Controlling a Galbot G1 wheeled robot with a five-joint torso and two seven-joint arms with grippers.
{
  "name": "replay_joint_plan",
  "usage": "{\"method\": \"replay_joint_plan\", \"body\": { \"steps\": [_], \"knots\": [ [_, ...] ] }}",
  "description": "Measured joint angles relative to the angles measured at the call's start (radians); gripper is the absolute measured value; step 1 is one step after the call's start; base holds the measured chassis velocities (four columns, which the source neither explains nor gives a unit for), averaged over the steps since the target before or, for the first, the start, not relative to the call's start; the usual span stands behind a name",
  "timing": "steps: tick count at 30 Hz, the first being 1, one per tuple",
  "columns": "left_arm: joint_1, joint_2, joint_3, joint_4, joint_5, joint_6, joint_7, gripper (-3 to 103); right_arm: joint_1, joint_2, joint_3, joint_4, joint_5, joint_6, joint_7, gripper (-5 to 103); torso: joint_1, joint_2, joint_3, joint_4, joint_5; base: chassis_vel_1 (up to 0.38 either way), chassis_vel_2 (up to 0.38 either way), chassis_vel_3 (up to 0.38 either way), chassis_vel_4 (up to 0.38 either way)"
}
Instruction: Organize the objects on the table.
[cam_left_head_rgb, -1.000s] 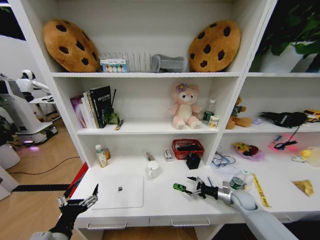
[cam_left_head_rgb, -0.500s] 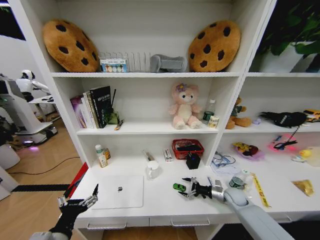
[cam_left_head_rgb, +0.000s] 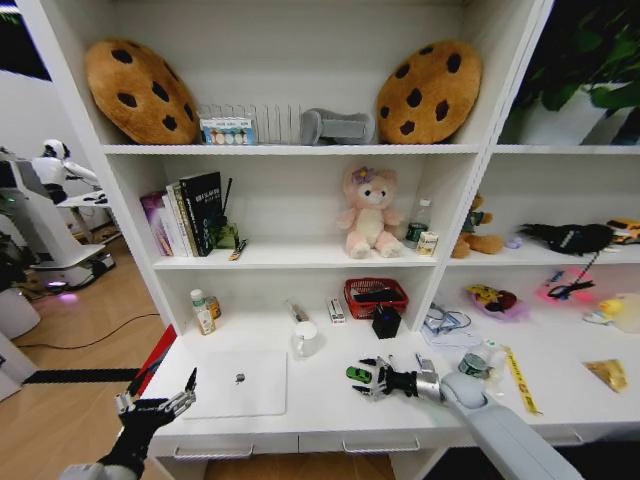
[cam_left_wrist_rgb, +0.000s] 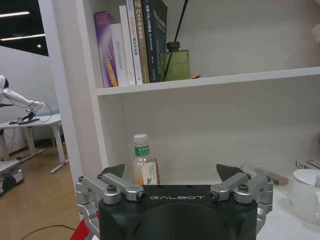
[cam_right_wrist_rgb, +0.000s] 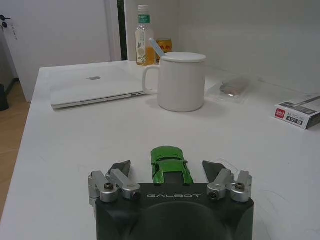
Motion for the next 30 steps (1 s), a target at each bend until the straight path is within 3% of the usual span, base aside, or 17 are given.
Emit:
{"method": "replay_joint_plan", "body": {
  "steps": [2, 3, 5, 6, 7, 8, 10, 14, 23, 30],
  "knots": [
    [0.0, 0.0, 0.0, 0.0, 0.0, 0.0, 0.0, 100, 0.001, -0.001, -0.002, -0.002, -0.002, -0.002, -0.004, 83, 0.0, 0.0, 0.0, 0.0, 0.0, 0.0, 0.0, 0.0, 0.0],
    [0.0, 0.0, 0.0, 0.0, 0.0, 0.0, 0.0, 100, 0.006, -0.002, -0.005, -0.006, -0.006, -0.005, -0.014, 72, 0.0, 0.0, 0.0, -0.0001, -0.0001, 0.0, 0.0, 0.0, 0.0],
    [0.0, 0.0, 0.0, 0.0, 0.0, 0.0, 0.0, 100, 0.01, -0.003, -0.008, -0.008, -0.008, -0.006, -0.019, 72, 0.0, 0.0, 0.0, -0.0001, -0.0002, 0.0, 0.0, 0.0, 0.0],
    [0.0, 0.0, 0.0, 0.0, 0.0, 0.0, 0.0, 100, 0.015, -0.005, -0.015, -0.01, -0.009, -0.013, -0.028, 61, 0.0, 0.0, 0.0, -0.0001, -0.0002, 0.0, 0.0, 0.0, 0.0],
    [0.0, 0.0, 0.0, 0.0, 0.0, 0.0, 0.0, 100, 0.018, -0.007, -0.019, -0.01, -0.009, -0.017, -0.031, 61, 0.0, 0.0, 0.0, 0.0, -0.0002, 0.0, 0.0, 0.0, 0.0],
    [0.0, 0.0, 0.0, 0.0, 0.0, 0.0, 0.0, 100, 0.025, -0.008, -0.025, -0.014, -0.009, -0.021, -0.04, 50, 0.0, 0.0, 0.0, 0.0, -0.0004, 0.0, 0.0, 0.0, 0.0],
    [0.0, 0.0, 0.0, 0.0, 0.0, 0.0, 0.0, 100, 0.029, -0.008, -0.027, -0.017, -0.009, -0.023, -0.046, 50, 0.0, 0.0, 0.0, 0.0, -0.0003, 0.0, 0.0, 0.0, 0.0],
    [0.0, 0.0, 0.0, 0.0, 0.0, 0.0, 0.0, 100, 0.035, -0.011, -0.026, -0.022, -0.008, -0.029, -0.058, 36, 0.0, 0.0, 0.0, 0.0003, 0.0001, 0.0, 0.0, 0.0, 0.0],
    [0.0, 0.0, 0.0, 0.0, 0.0, 0.0, 0.0, 100, 0.008, -0.029, 0.018, -0.001, 0.019, -0.037, -0.059, 36, 0.0, 0.0, 0.0, -0.0003, 0.0003, 0.0, 0.0, 0.0, 0.0],
    [0.0, 0.0, 0.0, 0.0, 0.0, 0.0, 0.0, 100, -0.031, -0.066, 0.096, 0.079, 0.111, -0.04, -0.035, 36, 0.0, 0.0, 0.0, -0.0002, 0.0002, 0.0, 0.0, 0.0, 0.0]
  ]
}}
